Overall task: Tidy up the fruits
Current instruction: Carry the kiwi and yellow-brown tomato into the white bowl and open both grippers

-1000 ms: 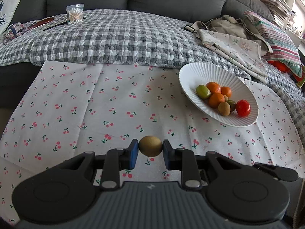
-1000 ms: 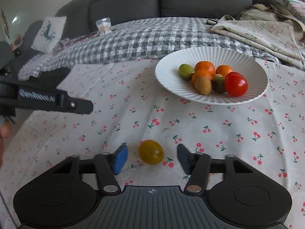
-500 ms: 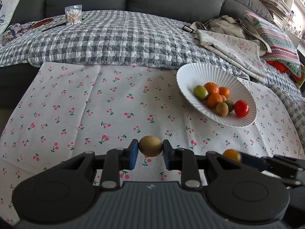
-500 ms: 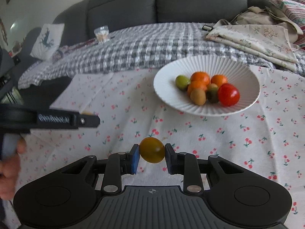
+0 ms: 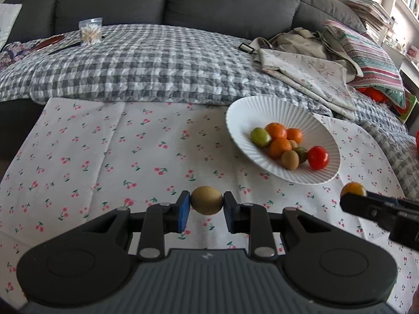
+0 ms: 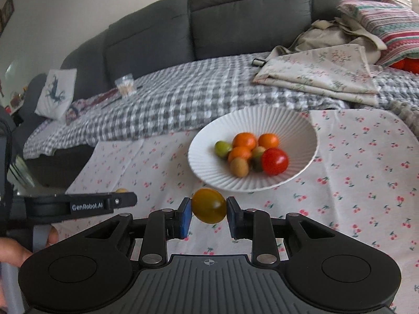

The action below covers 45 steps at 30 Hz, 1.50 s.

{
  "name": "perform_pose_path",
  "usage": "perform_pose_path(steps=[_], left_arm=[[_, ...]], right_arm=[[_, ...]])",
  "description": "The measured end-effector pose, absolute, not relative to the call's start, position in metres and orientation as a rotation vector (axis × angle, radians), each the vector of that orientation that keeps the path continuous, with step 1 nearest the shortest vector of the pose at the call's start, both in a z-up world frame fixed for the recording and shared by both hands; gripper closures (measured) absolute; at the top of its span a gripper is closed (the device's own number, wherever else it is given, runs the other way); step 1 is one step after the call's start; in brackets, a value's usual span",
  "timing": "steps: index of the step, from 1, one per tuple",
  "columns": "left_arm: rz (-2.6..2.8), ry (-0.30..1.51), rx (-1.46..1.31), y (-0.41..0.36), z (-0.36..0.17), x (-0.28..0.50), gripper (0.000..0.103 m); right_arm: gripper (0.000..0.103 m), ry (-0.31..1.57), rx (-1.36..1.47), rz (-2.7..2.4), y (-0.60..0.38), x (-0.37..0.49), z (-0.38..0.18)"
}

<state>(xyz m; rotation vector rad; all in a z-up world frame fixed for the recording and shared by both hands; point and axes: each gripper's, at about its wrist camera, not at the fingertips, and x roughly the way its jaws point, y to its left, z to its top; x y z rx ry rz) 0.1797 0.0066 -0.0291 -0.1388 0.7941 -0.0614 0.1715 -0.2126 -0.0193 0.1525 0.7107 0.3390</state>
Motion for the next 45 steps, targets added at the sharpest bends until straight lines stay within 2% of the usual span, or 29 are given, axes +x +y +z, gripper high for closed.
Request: perform_pose_path(steps=[8,16,30,45], left_arm=[[-0.123,0.776,-0.156,-0.006,-0.025,0.188,0.077],[-0.197,0.717,-0.059,-0.038,-0.022,0.21,0.077],[-0.252,0.693,0.034,-0.061,-0.046,0.259,0.077],[-0.272,0.694,0.068,-0.068,-0.061,0.27,0.077]], right_arm=[[0.076,0.686,0.215,0.291,-0.239,0.176,-0.01],[0.076,0.671,0.264,0.228,-0.265,0.196,-0.006],[0.076,0.756,0.261,0.283,-0.247,0.246,-0.044],[0.074,0.786,0.24,0.255,-0.231,0.264,-0.067]])
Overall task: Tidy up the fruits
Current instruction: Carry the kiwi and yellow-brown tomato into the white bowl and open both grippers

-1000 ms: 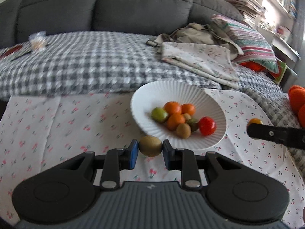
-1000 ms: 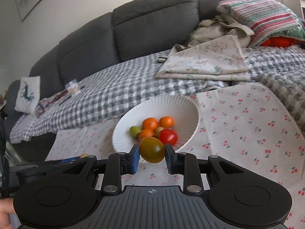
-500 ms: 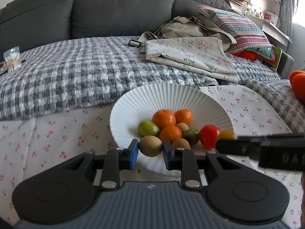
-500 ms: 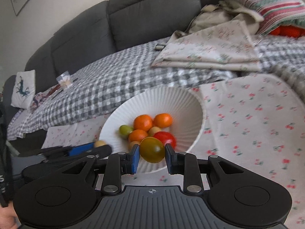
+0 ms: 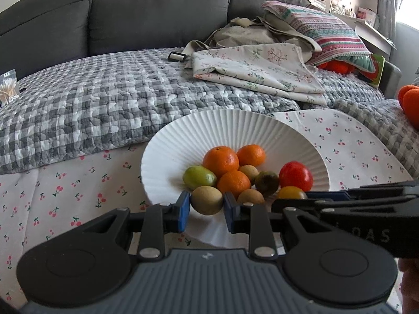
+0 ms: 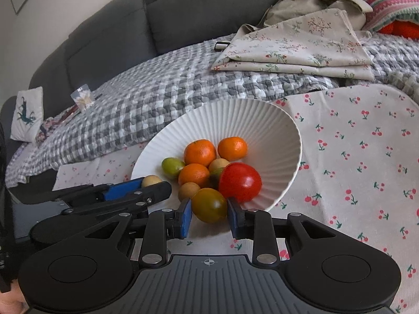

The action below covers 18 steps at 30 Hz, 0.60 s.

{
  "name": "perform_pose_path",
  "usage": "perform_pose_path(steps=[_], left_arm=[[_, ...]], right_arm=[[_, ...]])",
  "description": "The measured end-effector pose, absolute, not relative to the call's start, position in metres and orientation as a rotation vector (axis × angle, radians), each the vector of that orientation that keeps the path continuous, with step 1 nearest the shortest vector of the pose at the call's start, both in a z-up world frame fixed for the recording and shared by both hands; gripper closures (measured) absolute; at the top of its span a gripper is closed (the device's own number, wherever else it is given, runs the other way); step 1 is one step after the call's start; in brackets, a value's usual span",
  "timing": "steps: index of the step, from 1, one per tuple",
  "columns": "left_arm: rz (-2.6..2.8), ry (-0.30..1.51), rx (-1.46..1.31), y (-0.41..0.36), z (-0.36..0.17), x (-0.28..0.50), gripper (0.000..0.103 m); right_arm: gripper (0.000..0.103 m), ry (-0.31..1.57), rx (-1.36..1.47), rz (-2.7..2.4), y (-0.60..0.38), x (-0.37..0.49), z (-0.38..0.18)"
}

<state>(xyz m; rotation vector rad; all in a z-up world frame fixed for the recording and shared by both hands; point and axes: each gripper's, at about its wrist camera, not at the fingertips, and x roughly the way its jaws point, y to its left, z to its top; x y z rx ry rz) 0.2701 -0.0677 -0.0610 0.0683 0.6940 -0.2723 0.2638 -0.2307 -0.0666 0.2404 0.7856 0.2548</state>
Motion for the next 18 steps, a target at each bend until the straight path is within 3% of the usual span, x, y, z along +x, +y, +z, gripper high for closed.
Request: perform_pose_path(steps=[5,10,14,18], left_arm=[[-0.279,0.692,0.061,-0.066,-0.064,0.272,0.077],[-0.28,0.681,0.013,-0.058,-0.059,0.271,0.053],[-0.274,0.665,-0.048,-0.048,-0.05,0.269,0.042],[-0.26,0.661,-0.1,-0.039,-0.043,0.266,0.042]], right_arm=[[0.074,0.777,0.227,0.251,-0.228,0.267,-0.068],[0.073,0.784,0.254,0.247,-0.232,0.265,-0.064],[0.055,0.752,0.319,0.253,-0.242,0.26,-0.054],[0.054,0.738,0.333,0.256,-0.245,0.255,-0.047]])
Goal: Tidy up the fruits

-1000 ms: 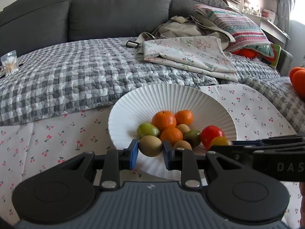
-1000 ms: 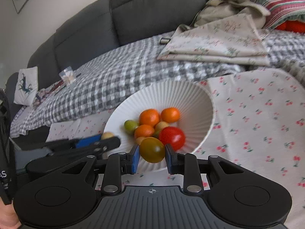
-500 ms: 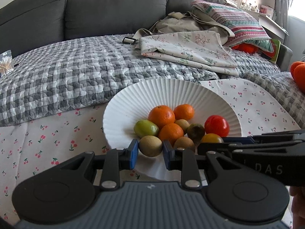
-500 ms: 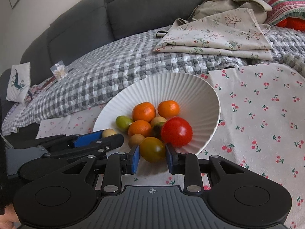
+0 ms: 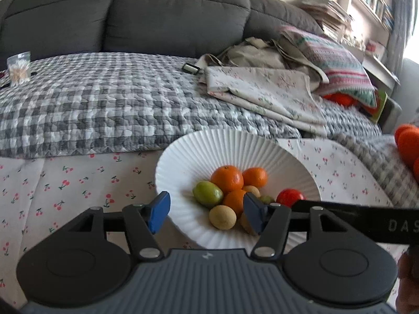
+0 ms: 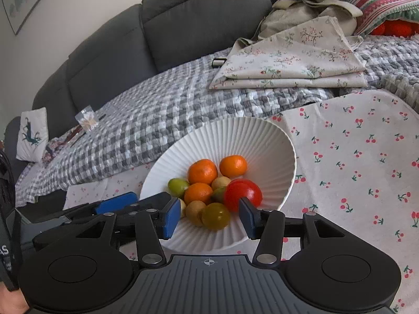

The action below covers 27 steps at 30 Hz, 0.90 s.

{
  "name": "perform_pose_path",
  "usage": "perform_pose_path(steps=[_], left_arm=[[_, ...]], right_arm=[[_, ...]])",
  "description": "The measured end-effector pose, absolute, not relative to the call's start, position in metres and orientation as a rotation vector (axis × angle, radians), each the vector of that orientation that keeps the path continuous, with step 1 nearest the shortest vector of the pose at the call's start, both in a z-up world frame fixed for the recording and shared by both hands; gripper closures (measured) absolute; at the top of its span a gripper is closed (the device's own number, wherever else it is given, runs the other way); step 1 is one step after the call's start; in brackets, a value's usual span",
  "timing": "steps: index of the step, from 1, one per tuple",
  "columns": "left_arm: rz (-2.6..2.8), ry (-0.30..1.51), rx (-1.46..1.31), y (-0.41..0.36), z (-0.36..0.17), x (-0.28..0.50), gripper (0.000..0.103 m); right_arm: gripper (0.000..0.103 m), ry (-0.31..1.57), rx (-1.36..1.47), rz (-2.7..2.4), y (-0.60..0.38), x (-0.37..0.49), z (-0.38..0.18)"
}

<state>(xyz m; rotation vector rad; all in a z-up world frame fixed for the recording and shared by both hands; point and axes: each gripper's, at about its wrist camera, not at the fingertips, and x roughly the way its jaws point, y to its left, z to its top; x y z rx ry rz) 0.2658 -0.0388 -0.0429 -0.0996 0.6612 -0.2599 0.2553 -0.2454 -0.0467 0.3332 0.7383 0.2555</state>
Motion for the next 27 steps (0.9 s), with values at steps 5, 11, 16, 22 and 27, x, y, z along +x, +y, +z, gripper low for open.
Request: perform_pose_path(steps=[5,11,16,22,27], left_arm=[[-0.229,0.661,-0.145,-0.029,-0.034,0.252,0.04],[-0.175,0.683,-0.174,-0.024,-0.023,0.226,0.037],[-0.135,0.673,-0.124,-0.031,-0.01,0.197,0.033],[-0.124,0.672,-0.131,-0.033,0.003,0.158,0.022],[-0.092,0.655,-0.122,-0.03,0.012,0.129,0.011]], right_arm=[[0.05,0.728,0.312,0.244,-0.248,0.245,-0.034],[0.042,0.717,0.31,0.245,-0.259,0.221,-0.019],[0.036,0.705,0.253,0.264,-0.254,0.195,-0.01],[0.025,0.649,0.166,0.267,-0.251,0.157,0.005],[0.02,0.635,0.19,0.277,-0.255,0.129,0.011]])
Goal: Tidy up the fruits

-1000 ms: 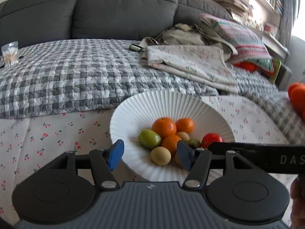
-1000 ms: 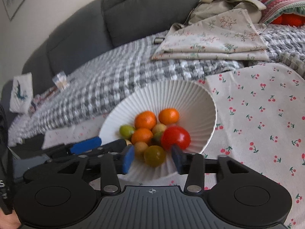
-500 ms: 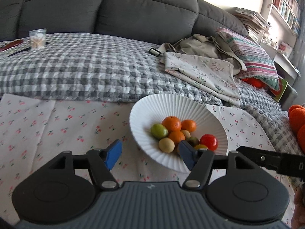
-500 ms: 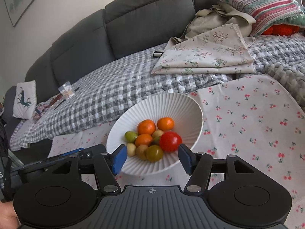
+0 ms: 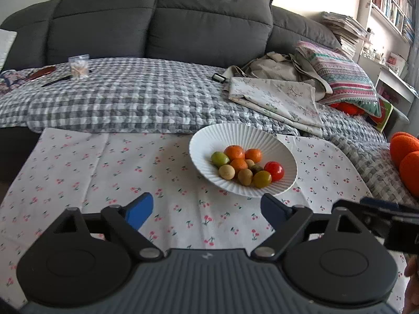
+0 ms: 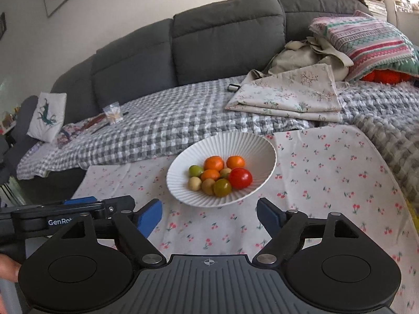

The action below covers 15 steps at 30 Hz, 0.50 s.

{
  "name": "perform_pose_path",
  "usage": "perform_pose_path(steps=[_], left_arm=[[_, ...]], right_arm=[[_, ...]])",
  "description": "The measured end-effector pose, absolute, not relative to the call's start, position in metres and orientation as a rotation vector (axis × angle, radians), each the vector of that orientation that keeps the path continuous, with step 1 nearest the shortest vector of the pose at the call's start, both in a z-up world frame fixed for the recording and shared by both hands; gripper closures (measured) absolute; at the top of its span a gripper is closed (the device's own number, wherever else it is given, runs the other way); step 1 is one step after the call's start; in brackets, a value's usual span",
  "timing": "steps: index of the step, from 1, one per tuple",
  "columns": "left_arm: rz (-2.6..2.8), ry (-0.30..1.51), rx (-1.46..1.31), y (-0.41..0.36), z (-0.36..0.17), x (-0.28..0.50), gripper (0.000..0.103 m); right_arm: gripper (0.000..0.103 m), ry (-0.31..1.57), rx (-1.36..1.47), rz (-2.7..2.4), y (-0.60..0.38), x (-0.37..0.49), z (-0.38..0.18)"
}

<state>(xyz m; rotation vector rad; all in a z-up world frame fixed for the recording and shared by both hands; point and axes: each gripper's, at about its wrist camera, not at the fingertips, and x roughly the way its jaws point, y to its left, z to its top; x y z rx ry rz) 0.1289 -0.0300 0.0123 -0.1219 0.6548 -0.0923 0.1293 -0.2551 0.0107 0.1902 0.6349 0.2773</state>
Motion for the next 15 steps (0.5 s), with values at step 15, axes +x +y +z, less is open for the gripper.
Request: perform_pose_path(steps=[15], left_arm=[[-0.041,0.651,-0.091,-0.027,0.019,0.082,0.001]], right_arm=[[0.002,0.62,0.18,0.259,-0.258,0.075,0.011]])
